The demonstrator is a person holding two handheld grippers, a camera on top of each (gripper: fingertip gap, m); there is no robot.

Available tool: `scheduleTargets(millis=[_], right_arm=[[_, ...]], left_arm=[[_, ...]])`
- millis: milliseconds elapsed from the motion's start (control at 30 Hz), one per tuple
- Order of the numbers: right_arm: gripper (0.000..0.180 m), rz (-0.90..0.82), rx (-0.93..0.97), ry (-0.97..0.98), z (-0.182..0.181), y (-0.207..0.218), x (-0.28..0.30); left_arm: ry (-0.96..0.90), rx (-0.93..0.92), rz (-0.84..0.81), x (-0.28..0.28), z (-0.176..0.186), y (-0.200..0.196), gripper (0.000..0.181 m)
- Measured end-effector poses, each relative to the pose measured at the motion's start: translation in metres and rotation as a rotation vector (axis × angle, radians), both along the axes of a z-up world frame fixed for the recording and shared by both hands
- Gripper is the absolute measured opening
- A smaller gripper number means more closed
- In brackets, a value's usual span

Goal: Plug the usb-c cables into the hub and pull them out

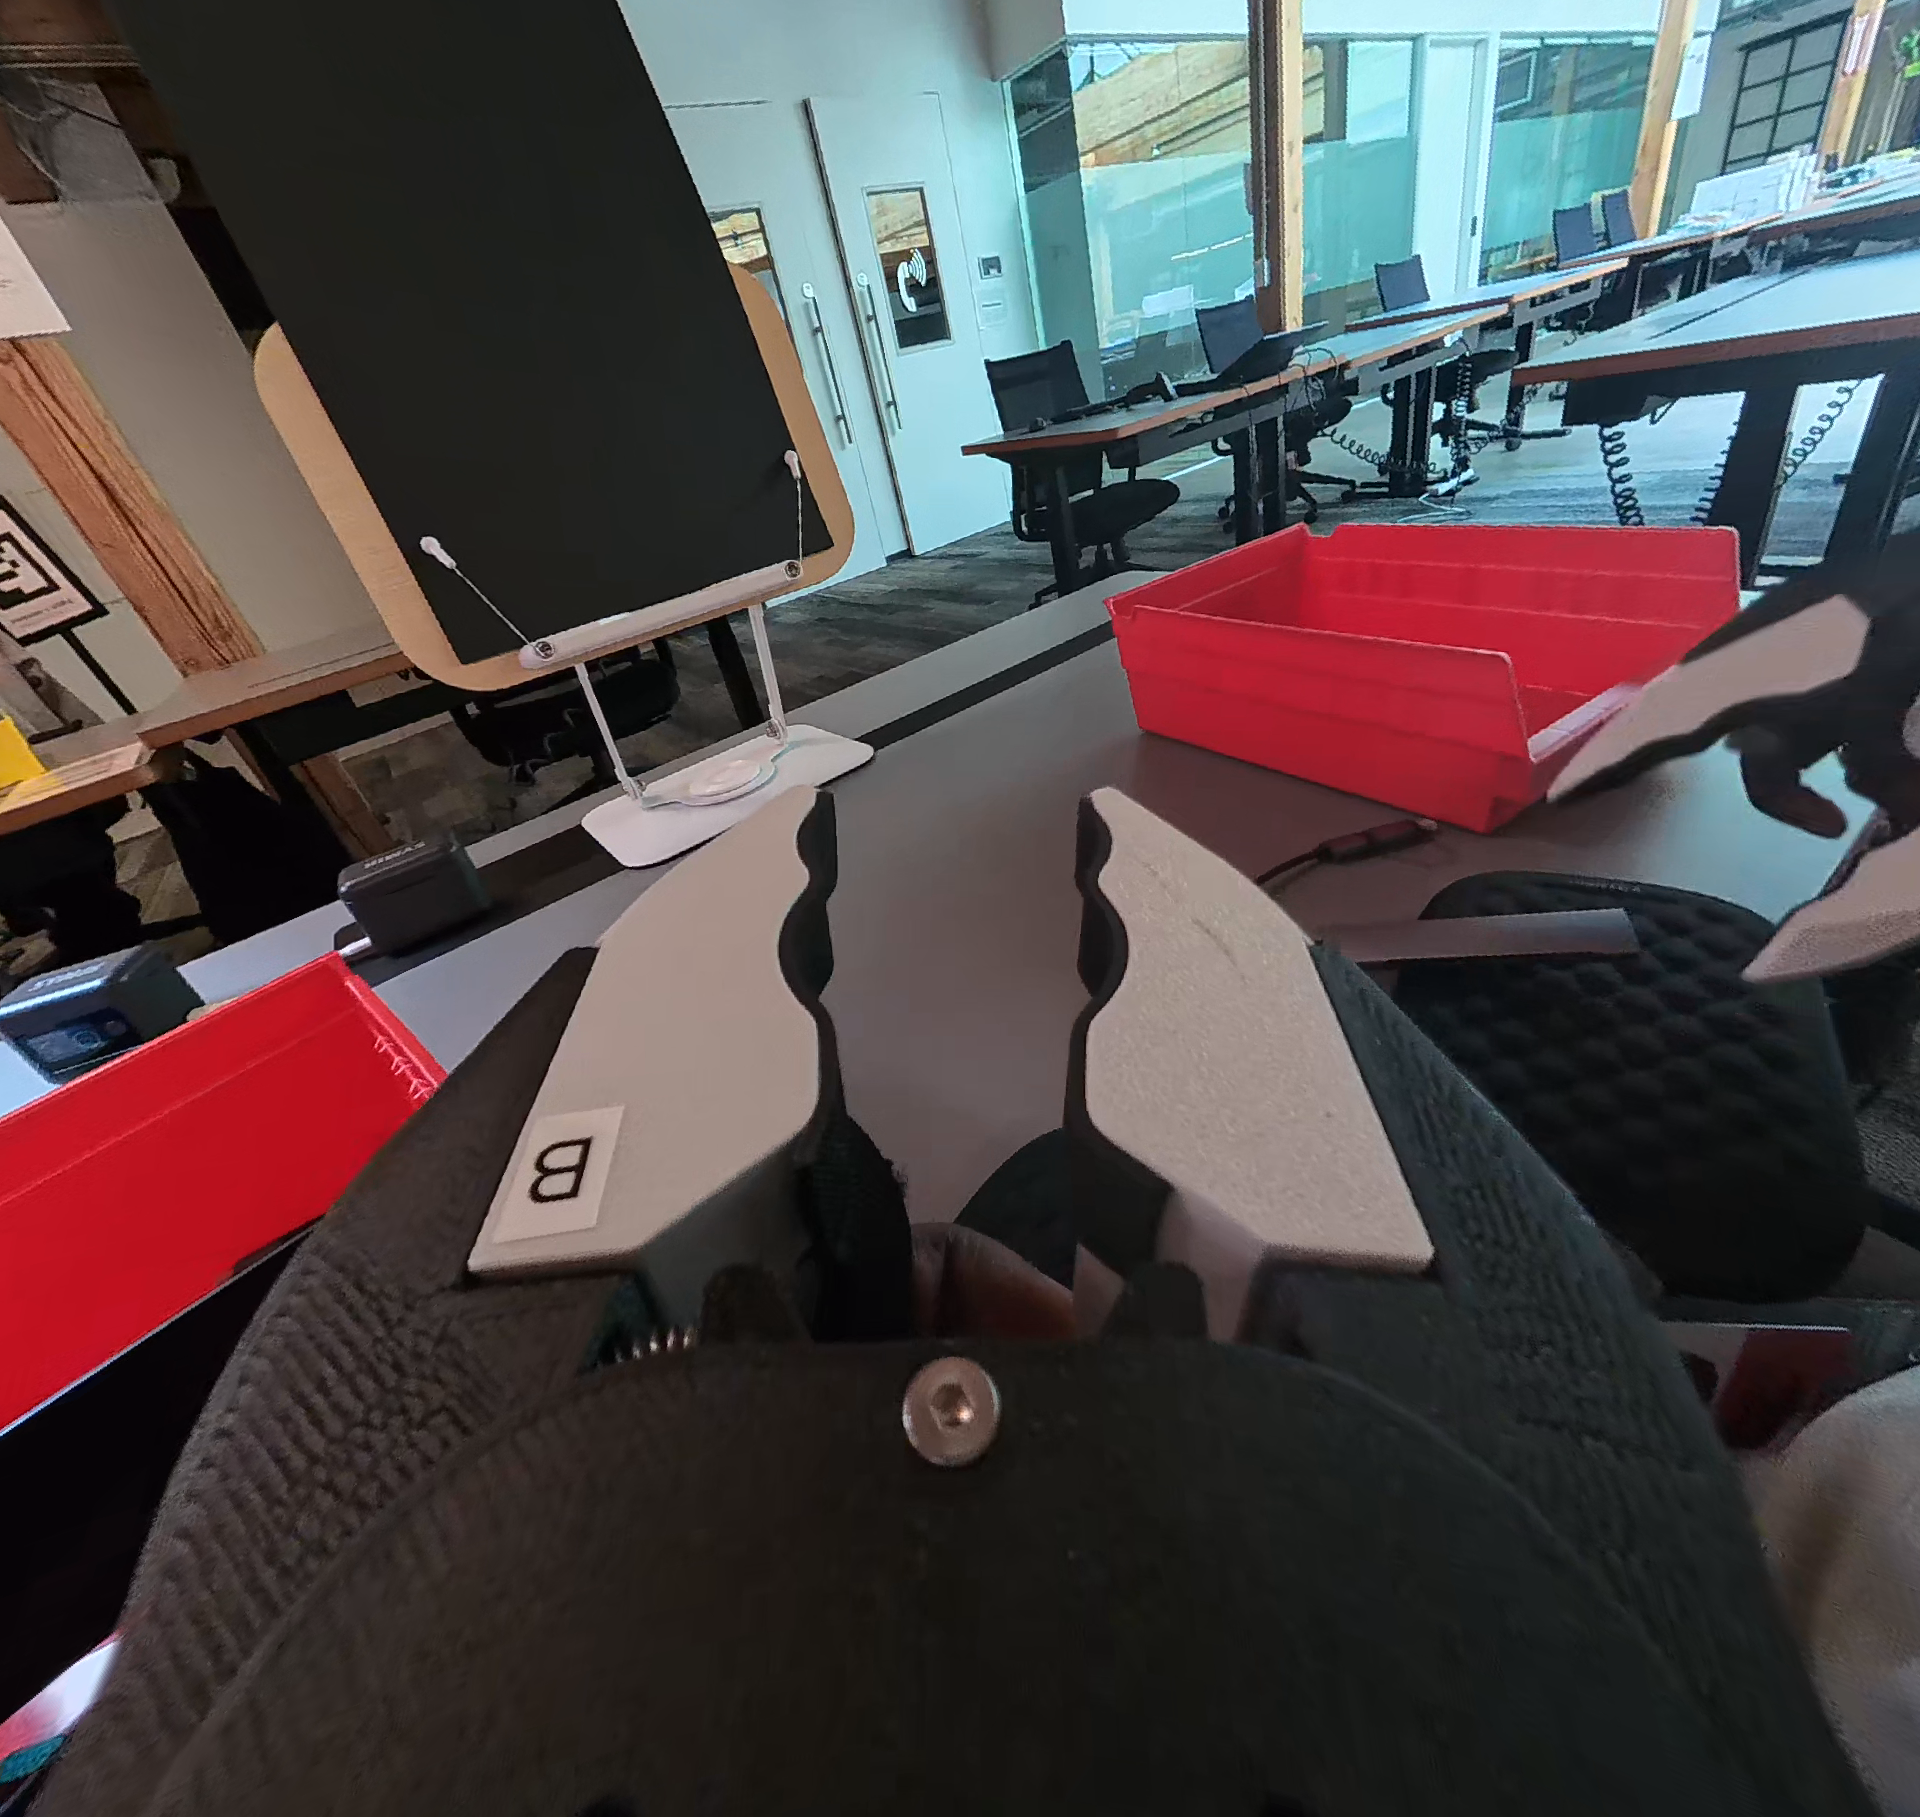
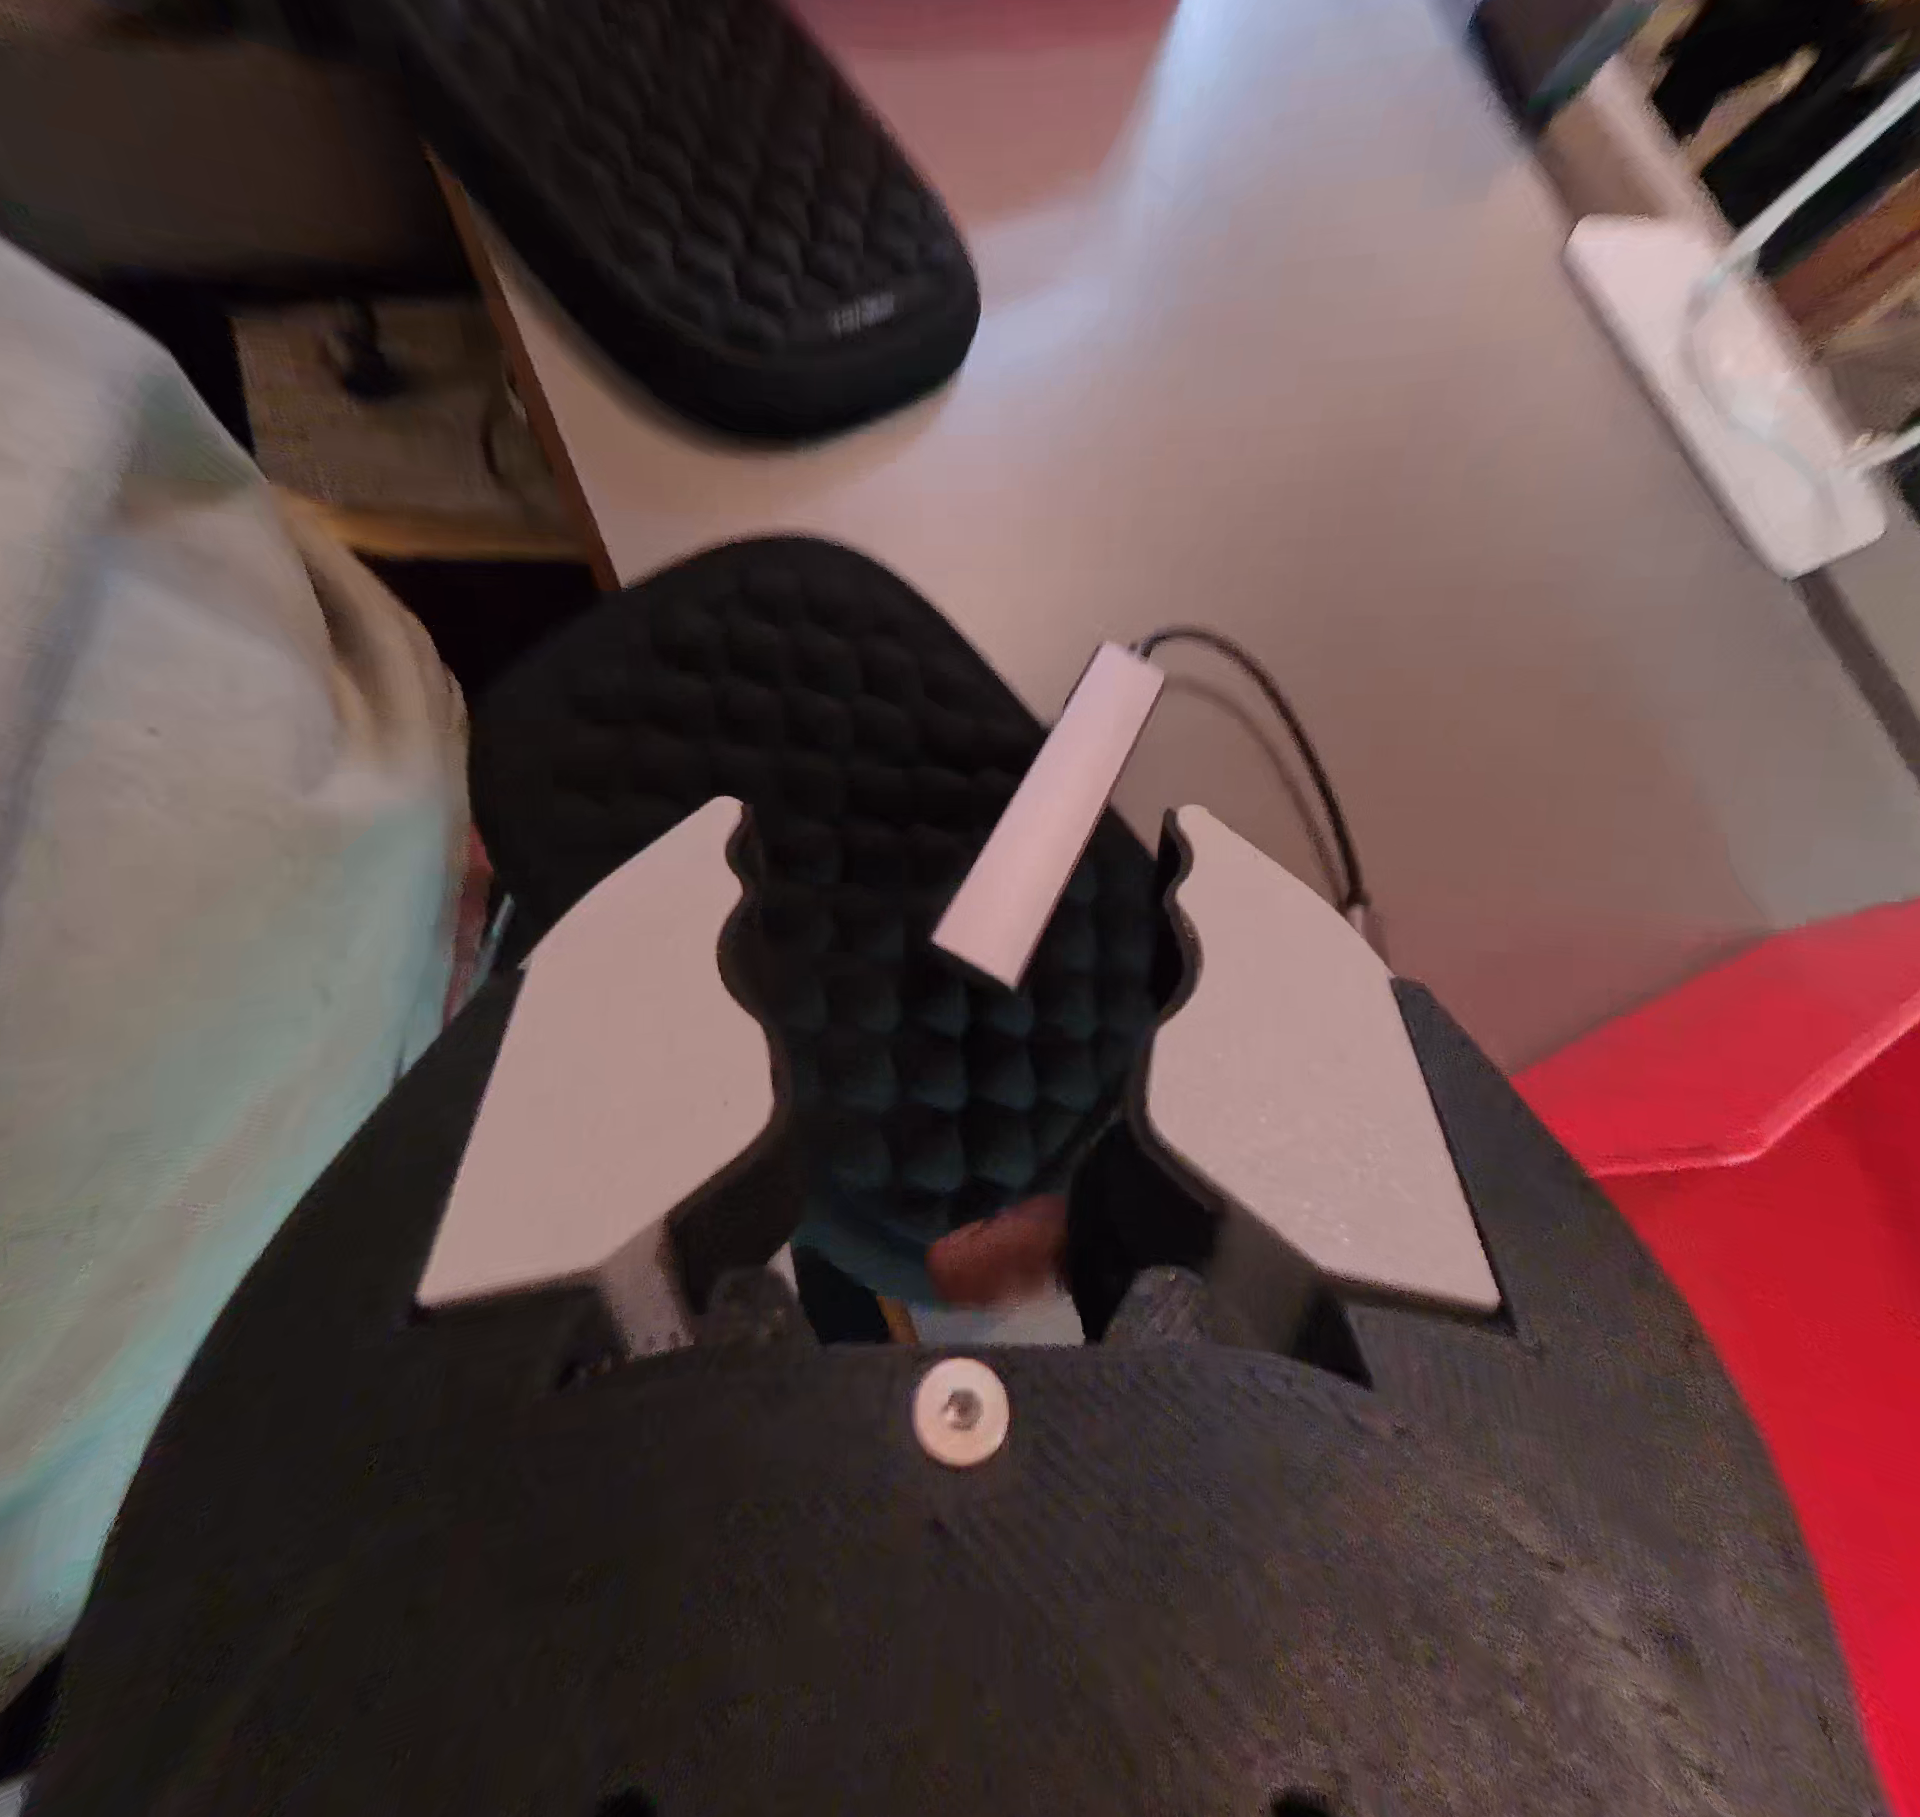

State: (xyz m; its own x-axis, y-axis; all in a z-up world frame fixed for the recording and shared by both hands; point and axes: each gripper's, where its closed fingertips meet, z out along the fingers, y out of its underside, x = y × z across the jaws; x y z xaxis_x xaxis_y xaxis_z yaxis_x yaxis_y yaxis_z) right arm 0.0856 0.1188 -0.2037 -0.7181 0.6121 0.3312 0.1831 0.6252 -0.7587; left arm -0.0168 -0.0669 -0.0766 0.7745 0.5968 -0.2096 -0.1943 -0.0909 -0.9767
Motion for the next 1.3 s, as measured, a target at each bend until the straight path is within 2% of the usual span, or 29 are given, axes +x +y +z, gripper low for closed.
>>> scheduleTargets(millis=[133, 233, 300, 367, 433, 667, 867, 1000, 1100, 1300], right_arm=[[0.074, -0.014, -0.203, 0.258, 0.048, -0.003, -0.011], [0.069, -0.084, -0.439, 0.499, 0.087, 0.002, -0.024], [0.067, -0.119, -0.642, 0.594, 0.099, 0.006, -0.029], [0.064, -0.161, -0.779, 0.624, 0.096, 0.013, -0.037], [0.064, -0.216, -0.802, 0.620, 0.083, 0.020, -0.047], [0.054, -0.236, -0.904, 0.685, 0.091, 0.033, -0.043], [0.049, -0.236, -0.850, 0.710, 0.089, 0.027, -0.043], [0.046, -0.229, -0.804, 0.722, 0.088, 0.022, -0.043], [0.044, -0.225, -0.793, 0.736, 0.088, 0.021, -0.042], [0.041, -0.227, -0.776, 0.753, 0.088, 0.020, -0.041]], left_arm=[[0.009, -0.021, 0.024, -0.001, -0.001, -0.004, 0.044], [0.013, -0.043, 0.059, -0.003, -0.001, -0.012, 0.044], [0.007, -0.057, 0.103, -0.007, -0.001, -0.022, 0.045], [-0.010, -0.079, 0.156, -0.013, -0.003, -0.038, 0.045], [-0.042, -0.108, 0.228, -0.020, -0.007, -0.059, 0.045], [-0.297, -0.235, 0.463, -0.043, -0.052, -0.142, 0.050], [-0.393, -0.331, 0.552, -0.049, -0.078, -0.166, 0.051], [-0.447, -0.503, 0.745, -0.061, -0.097, -0.203, 0.050], [-0.551, -0.546, 0.837, -0.068, -0.109, -0.225, 0.045], [-0.727, -0.492, 0.811, -0.082, -0.135, -0.232, 0.035]])
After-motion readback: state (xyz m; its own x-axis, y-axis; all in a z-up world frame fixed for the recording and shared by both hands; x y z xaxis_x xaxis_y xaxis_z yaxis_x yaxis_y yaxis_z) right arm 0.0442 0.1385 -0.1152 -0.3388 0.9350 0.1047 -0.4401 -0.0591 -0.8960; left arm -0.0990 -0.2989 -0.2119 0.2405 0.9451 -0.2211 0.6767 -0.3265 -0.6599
